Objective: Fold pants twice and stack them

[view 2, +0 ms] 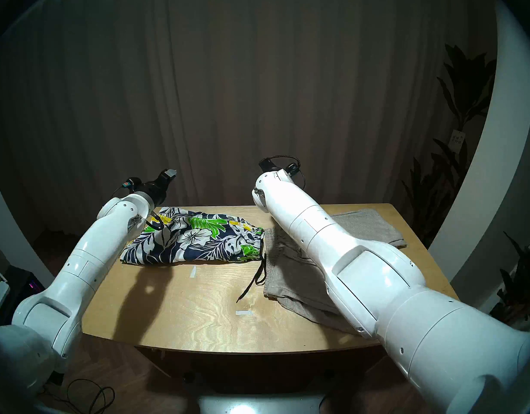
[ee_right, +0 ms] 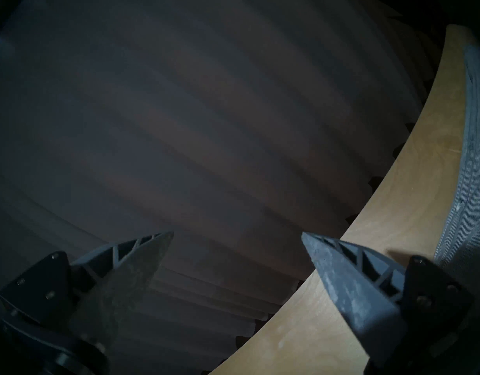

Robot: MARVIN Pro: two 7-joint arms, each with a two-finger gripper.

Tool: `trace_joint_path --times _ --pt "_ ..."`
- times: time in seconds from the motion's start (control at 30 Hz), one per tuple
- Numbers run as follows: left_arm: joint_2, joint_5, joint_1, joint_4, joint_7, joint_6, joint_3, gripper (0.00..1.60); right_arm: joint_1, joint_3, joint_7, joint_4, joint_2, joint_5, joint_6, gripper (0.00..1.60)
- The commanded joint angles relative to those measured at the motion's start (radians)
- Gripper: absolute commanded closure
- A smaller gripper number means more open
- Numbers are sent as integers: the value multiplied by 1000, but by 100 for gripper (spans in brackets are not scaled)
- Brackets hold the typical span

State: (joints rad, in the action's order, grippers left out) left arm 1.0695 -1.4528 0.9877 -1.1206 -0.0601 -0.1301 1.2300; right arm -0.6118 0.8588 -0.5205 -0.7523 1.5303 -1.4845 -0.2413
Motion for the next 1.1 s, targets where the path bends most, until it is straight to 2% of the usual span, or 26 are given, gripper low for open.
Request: trace_joint_path --times 0.0,0.2,0.47,0.9,1.07 --pt "-16 -6 27 -87 39 20 16 0 2 -33 52 -39 -72 50 10 0" --pt "-34 -30 94 -146 46 39 41 0 -19 -67 96 -71 -112 74 29 0" --pt "-44 -55 178 -196 43 50 52 0 -46 -84 133 -122 -119 70 44 0" --pt "-52 -109 331 -282 41 70 67 0 -99 -78 182 -220 -156 46 71 0" --pt "-54 -124 361 -312 43 75 73 0 -122 -77 194 -252 -155 28 85 0"
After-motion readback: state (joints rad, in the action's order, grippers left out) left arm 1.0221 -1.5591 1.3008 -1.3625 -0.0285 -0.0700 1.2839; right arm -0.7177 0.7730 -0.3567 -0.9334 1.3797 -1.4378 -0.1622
